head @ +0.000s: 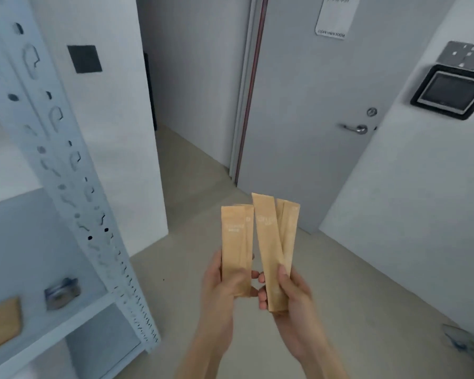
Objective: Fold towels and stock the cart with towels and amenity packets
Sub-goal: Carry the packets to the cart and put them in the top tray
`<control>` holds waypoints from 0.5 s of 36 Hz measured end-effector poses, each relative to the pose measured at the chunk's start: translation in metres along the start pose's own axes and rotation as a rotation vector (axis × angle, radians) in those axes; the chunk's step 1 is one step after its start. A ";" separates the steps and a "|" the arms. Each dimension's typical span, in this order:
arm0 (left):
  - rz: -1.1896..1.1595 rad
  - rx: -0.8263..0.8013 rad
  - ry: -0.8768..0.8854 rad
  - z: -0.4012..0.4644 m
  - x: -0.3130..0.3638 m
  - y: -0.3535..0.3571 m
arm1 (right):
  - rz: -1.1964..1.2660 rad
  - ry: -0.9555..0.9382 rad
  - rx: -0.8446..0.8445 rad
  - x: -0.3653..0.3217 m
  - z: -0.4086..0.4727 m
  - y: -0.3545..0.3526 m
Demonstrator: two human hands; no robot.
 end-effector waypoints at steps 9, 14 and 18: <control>-0.041 -0.049 -0.034 0.133 -0.003 0.038 | -0.045 -0.036 -0.009 -0.056 0.114 -0.002; 0.017 -0.020 -0.031 0.207 -0.024 0.048 | -0.069 -0.033 -0.062 -0.084 0.191 -0.013; 0.005 0.029 -0.018 0.270 -0.040 0.055 | -0.024 -0.030 -0.094 -0.108 0.261 -0.023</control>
Point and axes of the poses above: each hand's wrist, its own z-axis towards the middle knuckle, its own y-axis out of the palm, x = y × z, the point moved 4 cm from there along z, towards the middle knuckle, and after that the axes turned 7 degrees about y, right-handed, at the moved point
